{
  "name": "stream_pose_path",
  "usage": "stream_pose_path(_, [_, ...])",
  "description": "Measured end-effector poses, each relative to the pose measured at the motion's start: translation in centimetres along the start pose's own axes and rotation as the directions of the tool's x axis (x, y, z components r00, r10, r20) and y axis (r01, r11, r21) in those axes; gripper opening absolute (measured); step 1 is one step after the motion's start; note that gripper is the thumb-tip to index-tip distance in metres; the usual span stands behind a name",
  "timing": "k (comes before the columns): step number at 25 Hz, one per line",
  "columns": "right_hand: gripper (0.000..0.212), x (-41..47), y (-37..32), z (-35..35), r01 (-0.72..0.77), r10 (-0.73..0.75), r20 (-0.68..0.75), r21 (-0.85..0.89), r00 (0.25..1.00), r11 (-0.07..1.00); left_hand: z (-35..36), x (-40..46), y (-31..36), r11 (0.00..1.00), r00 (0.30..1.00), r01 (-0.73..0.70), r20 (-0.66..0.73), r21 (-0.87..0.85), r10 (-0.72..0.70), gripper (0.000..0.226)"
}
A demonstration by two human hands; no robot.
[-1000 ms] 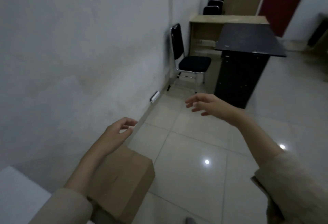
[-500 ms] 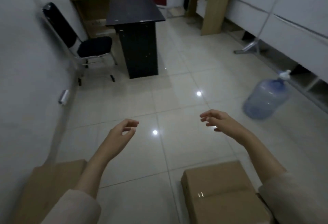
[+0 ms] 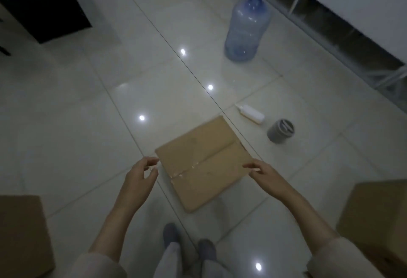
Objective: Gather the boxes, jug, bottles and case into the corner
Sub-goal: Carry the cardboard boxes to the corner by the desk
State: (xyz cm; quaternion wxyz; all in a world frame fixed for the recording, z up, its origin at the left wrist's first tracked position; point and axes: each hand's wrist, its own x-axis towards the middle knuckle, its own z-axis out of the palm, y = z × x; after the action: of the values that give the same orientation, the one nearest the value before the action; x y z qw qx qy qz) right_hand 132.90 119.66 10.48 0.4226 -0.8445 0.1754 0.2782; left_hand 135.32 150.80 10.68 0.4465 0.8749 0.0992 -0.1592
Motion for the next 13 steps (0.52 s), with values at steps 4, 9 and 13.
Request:
stream_pose_path(4, [0.034, 4.1, 7.9, 4.1, -0.059, 0.059, -0.015, 0.009, 0.998, 0.998, 7.8, 3.6, -5.6, 0.992, 0.998, 0.058, -0.017, 0.112, -0.056, 0.035])
stream_pose_path(9, [0.046, 14.8, 13.7, 8.2, 0.0, -0.019, -0.212, -0.086, 0.977, 0.996, 16.1, 9.4, -13.2, 0.967, 0.985, 0.156, -0.107, 0.202, -0.137, 0.049])
stream_pose_path(13, [0.061, 24.5, 15.2, 8.8, -0.025, -0.062, -0.356, -0.236, 0.932, 0.971, 21.5, 13.4, -18.0, 0.961, 0.958, 0.253, -0.17, 0.112, -0.233, 0.064])
